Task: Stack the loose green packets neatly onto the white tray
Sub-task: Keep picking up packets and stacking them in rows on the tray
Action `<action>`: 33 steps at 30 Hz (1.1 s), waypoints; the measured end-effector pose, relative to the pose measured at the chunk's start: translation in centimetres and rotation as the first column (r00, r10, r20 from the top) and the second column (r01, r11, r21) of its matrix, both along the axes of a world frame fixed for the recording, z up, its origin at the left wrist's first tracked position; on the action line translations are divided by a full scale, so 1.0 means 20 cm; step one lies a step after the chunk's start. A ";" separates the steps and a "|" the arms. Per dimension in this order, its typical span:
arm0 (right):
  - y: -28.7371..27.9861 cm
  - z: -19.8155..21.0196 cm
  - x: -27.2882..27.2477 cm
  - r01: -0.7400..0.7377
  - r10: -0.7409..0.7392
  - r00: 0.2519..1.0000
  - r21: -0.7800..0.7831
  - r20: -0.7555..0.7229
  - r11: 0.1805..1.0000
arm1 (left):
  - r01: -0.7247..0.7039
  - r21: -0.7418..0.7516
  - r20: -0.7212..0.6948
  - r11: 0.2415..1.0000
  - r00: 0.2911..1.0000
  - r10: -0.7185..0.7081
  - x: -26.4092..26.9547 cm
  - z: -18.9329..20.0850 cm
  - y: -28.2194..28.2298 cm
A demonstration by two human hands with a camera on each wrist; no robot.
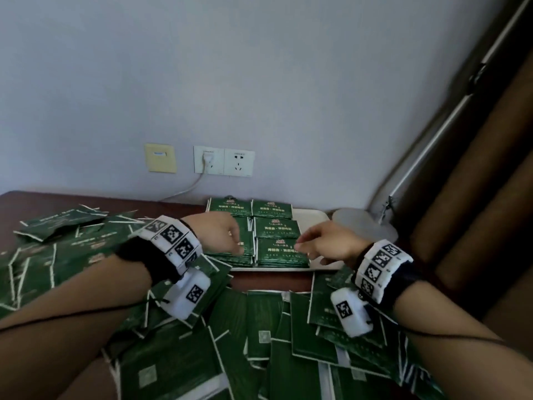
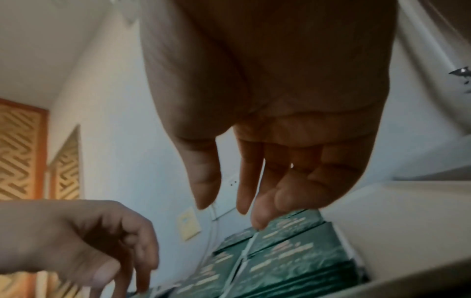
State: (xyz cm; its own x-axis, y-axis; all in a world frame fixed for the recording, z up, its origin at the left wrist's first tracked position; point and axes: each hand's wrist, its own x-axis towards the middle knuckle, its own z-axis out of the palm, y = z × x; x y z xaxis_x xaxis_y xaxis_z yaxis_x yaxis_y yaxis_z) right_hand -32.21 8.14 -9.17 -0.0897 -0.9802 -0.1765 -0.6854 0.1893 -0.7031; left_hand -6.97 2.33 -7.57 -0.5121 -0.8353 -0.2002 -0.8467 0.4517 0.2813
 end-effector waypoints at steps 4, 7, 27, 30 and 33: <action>0.14 -0.10 0.13 -0.090 0.086 0.992 0.037 0.087 0.995 | 0.029 0.100 0.096 0.995 0.995 -0.039 -0.03 -0.05 0.23; 0.18 -0.16 0.20 -0.191 0.188 0.982 0.104 0.034 0.976 | 0.054 0.167 0.168 0.984 0.982 -0.083 -0.03 -0.13 0.30; 0.10 -0.27 0.22 -0.349 0.349 0.937 -0.003 -0.009 0.937 | 0.142 0.197 0.201 0.970 0.963 -0.182 -0.01 -0.22 0.17; 0.14 -0.22 0.19 -0.366 0.373 0.927 -0.141 0.029 0.920 | 0.121 0.130 0.005 0.984 0.992 -0.123 0.03 -0.11 0.19; 0.18 -0.17 0.15 -0.301 0.361 0.920 -0.318 0.152 0.899 | 0.145 0.032 -0.116 0.989 0.983 -0.140 0.10 0.00 0.19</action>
